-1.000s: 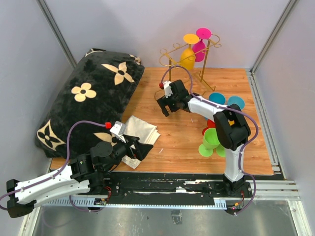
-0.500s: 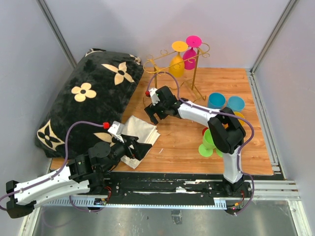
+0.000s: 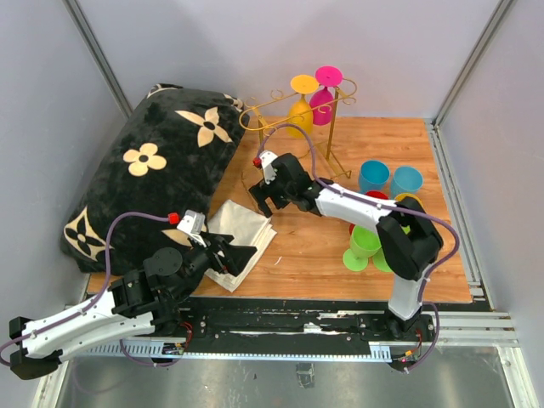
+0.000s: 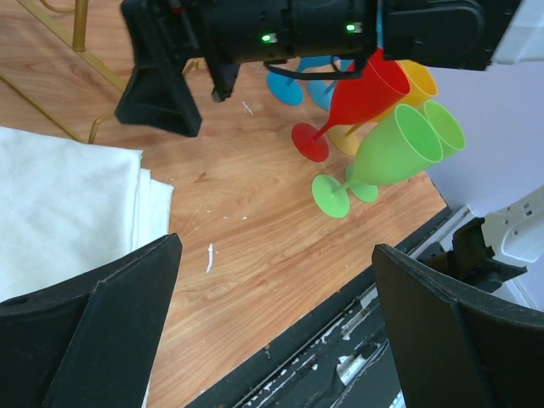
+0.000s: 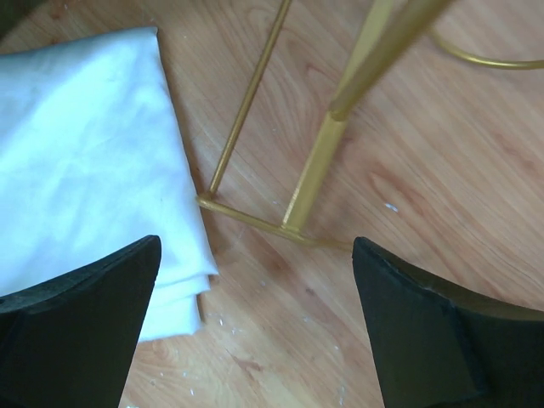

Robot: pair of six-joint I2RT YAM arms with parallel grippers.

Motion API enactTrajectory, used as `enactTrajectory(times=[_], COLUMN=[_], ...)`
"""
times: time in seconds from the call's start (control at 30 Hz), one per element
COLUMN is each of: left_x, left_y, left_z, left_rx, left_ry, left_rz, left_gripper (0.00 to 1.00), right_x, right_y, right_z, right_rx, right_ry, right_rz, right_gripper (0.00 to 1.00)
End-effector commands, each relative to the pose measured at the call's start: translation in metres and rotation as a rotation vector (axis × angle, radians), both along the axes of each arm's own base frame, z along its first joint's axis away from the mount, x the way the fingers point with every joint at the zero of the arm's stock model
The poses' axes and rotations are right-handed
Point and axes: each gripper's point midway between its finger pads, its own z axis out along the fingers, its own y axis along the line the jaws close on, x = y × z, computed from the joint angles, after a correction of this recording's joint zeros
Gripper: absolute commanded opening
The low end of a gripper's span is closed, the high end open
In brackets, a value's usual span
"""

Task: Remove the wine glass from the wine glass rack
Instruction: Move the wine rack to the center of the board, then pick up the wine glass from the wine rack.

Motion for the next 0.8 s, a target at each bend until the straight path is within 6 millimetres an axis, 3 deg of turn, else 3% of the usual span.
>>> enactTrajectory(times=[0.0, 0.13, 0.27, 0.4, 0.5, 0.57, 0.77], left_x=[0.004, 0.005, 0.007, 0.008, 0.010, 0.012, 0.018], left_y=[0.005, 0.004, 0.003, 0.000, -0.004, -0.007, -0.015], left_z=[0.006, 0.008, 0.010, 0.010, 0.012, 0.014, 0.018], left_rx=[-0.020, -0.026, -0.015, 0.014, 0.033, 0.046, 0.103], left_ry=[-0.006, -0.014, -0.026, -0.043, -0.060, -0.067, -0.068], left_rz=[0.034, 0.038, 0.040, 0.031, 0.022, 0.017, 0.022], left_gripper=[1.00, 1.00, 1.00, 1.00, 1.00, 1.00, 1.00], right_x=[0.004, -0.013, -0.032, -0.048, -0.059, -0.065, -0.058], right_y=[-0.006, -0.027, -0.041, -0.072, -0.095, -0.113, -0.157], right_z=[0.041, 0.034, 0.058, 0.083, 0.111, 0.142, 0.226], right_rx=[0.075, 0.087, 0.174, 0.170, 0.196, 0.243, 0.320], right_ry=[-0.131, -0.109, -0.160, -0.203, -0.247, -0.302, -0.407], right_rz=[-0.052, -0.109, -0.121, -0.176, -0.228, -0.285, -0.489], right_gripper=[0.95, 0.96, 0.95, 0.95, 0.95, 0.95, 0.92])
